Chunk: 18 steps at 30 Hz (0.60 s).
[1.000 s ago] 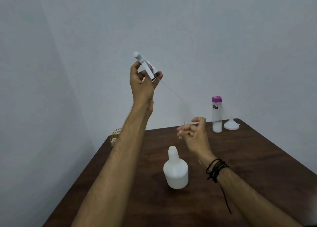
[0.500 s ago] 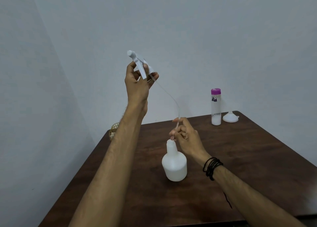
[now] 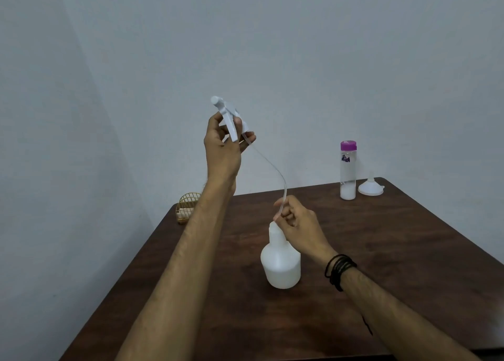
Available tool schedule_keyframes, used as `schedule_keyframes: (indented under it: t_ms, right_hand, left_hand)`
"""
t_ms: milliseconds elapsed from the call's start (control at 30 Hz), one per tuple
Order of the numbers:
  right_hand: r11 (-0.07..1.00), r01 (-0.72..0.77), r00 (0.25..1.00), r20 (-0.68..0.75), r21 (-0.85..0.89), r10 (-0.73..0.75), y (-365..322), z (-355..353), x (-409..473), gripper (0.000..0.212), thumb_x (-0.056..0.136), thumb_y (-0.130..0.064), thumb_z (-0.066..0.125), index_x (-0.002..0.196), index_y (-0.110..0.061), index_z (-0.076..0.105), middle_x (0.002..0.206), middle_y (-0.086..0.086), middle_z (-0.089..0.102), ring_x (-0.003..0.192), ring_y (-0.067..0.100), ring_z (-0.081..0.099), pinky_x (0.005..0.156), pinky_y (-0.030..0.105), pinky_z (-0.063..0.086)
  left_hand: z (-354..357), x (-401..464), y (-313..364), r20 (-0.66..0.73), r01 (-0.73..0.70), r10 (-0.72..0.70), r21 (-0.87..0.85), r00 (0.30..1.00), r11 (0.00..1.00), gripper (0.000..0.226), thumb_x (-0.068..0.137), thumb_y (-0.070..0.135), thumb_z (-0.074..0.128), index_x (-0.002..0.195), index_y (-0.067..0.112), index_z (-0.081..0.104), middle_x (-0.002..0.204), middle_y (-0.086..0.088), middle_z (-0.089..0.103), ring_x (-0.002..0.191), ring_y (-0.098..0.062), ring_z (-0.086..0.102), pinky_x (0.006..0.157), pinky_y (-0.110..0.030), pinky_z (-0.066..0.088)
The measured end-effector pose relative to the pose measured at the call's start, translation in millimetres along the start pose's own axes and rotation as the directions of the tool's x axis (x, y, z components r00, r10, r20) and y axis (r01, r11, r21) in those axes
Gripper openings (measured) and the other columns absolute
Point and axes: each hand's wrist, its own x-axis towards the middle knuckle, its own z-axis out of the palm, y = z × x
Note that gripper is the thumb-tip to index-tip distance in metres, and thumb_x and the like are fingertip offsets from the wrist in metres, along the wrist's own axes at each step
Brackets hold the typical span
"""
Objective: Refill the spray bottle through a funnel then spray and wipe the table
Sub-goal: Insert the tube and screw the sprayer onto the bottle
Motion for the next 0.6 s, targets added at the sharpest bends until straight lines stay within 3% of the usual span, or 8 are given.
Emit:
schedule_keyframes:
  t_ms: [133,233,333,400,467,600]
  right_hand:
    - [0.999,-0.032,0.999,0.032,0.013,0.032,5,-3,-2,0.007,0.096,-0.015,0.065,0.101,-0.02,0.065,0.093,-0.005,0.068,0.088,0.007,0.066,0.072,0.012,0.052]
    - [0.999,-0.05,0.997,0.055,0.01,0.05,9,-2,-4,0.009,0.099,-0.016,0.061,0.101,-0.02,0.068,0.097,-0.007,0.07,0.091,0.006,0.066,0.076,0.015,0.053]
    - [0.998,-0.018,0.997,0.069,-0.059,0.022,11,-3,-4,0.011,0.1,-0.019,0.058,0.101,-0.019,0.069,0.098,-0.006,0.07,0.091,0.006,0.067,0.08,0.022,0.057]
    - [0.995,0.015,0.997,0.081,-0.095,-0.008,8,-4,-3,0.011,0.1,-0.022,0.058,0.101,-0.019,0.068,0.097,-0.007,0.07,0.09,0.005,0.067,0.081,0.024,0.058]
    - [0.994,0.035,0.994,0.104,-0.108,-0.023,5,-4,-1,0.01,0.099,-0.026,0.06,0.102,-0.02,0.067,0.097,-0.009,0.069,0.091,0.004,0.067,0.082,0.023,0.058]
    - [0.994,0.04,0.984,0.175,-0.106,-0.021,0,-1,-1,0.021,0.099,-0.039,0.058,0.109,-0.022,0.066,0.106,-0.01,0.07,0.097,0.003,0.067,0.087,0.024,0.057]
  left_hand:
    - [-1,-11,-11,0.056,-0.016,0.012,0.082,0.998,0.996,0.038,0.101,0.024,0.057,0.132,0.004,0.045,0.109,-0.015,0.062,0.073,-0.013,0.071,0.072,-0.024,0.059]
    - [-5,-19,-22,0.061,-0.019,0.009,0.153,0.998,0.988,0.038,0.099,0.026,0.06,0.128,0.009,0.042,0.105,-0.004,0.066,0.073,-0.013,0.073,0.078,-0.033,0.061]
    - [-10,-18,-27,0.031,-0.081,0.075,0.255,0.997,0.963,0.028,0.097,0.03,0.062,0.115,0.014,0.047,0.087,0.013,0.066,0.075,-0.013,0.072,0.083,-0.04,0.061]
    - [-15,-13,-23,0.01,-0.127,0.132,0.335,0.991,0.933,0.025,0.097,0.032,0.062,0.11,0.016,0.049,0.082,0.016,0.065,0.077,-0.014,0.071,0.08,-0.036,0.06]
    - [-20,-8,-21,0.02,-0.176,0.184,0.402,0.983,0.898,0.023,0.097,0.032,0.062,0.109,0.017,0.05,0.089,0.013,0.066,0.077,-0.013,0.07,0.075,-0.027,0.058]
    - [-21,-12,-28,0.139,-0.235,0.192,0.462,0.971,0.855,0.021,0.098,0.026,0.06,0.115,0.015,0.055,0.095,0.01,0.068,0.08,-0.008,0.068,0.07,-0.018,0.056]
